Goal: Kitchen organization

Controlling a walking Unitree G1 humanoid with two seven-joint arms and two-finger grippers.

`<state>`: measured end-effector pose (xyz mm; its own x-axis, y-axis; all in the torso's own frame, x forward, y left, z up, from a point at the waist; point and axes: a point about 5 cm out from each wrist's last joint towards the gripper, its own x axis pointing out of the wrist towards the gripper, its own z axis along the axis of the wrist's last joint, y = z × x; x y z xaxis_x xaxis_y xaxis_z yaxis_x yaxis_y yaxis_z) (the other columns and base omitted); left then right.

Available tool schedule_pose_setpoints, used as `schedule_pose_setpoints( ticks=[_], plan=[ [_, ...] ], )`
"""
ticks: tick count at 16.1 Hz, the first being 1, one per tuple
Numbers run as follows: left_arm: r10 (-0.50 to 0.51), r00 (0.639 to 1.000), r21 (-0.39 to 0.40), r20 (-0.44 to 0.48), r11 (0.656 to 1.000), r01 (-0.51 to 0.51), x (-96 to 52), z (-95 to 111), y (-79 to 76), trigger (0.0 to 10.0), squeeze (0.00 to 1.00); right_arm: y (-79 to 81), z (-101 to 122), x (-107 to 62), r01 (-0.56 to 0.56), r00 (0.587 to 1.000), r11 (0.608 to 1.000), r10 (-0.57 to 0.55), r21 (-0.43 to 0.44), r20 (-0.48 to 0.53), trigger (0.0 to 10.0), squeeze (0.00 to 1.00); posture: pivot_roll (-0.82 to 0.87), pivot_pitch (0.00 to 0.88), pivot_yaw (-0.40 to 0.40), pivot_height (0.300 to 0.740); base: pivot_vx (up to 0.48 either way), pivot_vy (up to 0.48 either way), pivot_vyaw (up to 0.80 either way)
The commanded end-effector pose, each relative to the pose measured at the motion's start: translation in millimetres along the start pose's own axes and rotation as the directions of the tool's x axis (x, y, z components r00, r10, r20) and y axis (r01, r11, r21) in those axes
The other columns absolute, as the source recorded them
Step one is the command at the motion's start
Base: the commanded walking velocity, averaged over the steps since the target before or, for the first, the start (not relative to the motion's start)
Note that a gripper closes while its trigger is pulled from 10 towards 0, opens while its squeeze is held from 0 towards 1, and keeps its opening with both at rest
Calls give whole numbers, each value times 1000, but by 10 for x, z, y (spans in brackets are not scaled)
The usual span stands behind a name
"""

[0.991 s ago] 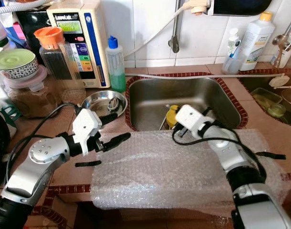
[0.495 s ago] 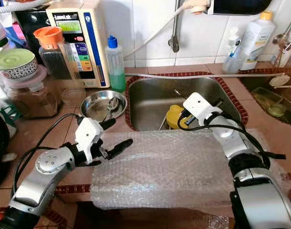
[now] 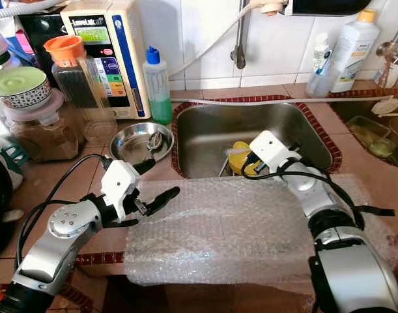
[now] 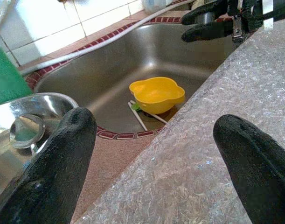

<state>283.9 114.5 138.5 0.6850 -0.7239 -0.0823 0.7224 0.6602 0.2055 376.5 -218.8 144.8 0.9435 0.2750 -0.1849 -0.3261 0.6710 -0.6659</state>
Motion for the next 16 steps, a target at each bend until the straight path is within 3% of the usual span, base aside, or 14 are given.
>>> schedule_pose_setpoints(
  ticks=[1,3,9,11,12,14,15,16],
  plan=[
    [5,1000,19,-13,1000,-4,-24,0,41,10000,1000,-51,34,15,16,1000,1000,-16,26,6,10000,1000,-186,58,85,740,0,0,0],
    [-19,1000,19,-13,1000,19,-26,12,32,10000,1000,-22,19,20,-9,1000,999,9,36,-8,10000,1000,-186,57,87,740,0,0,0],
    [-31,999,43,-17,999,31,-20,41,63,10000,1000,105,-246,-40,-117,971,993,120,25,-208,10000,1000,-191,54,86,740,0,0,0],
    [-33,999,49,-18,998,34,-17,44,61,10000,1000,118,-299,-59,-117,962,989,135,86,-236,10000,1000,-193,53,87,740,0,0,0],
    [-34,999,51,-19,998,35,-17,42,60,10000,1000,84,-284,-50,-79,966,981,120,179,-228,10000,1000,-195,55,89,740,0,0,0],
    [-34,999,51,-20,998,35,-13,42,62,10000,1000,65,-293,-52,-68,963,964,130,256,-235,10000,1000,-195,53,87,740,0,0,0],
    [-36,999,51,-22,998,37,-12,40,63,10000,1000,30,-288,-52,-40,965,946,121,323,-233,10000,1000,-195,53,87,740,0,0,0],
    [-36,999,52,-22,998,37,-11,40,62,10000,1000,-19,-251,-35,8,975,888,96,459,-202,10000,1000,-195,53,87,740,0,0,0]
  ],
)
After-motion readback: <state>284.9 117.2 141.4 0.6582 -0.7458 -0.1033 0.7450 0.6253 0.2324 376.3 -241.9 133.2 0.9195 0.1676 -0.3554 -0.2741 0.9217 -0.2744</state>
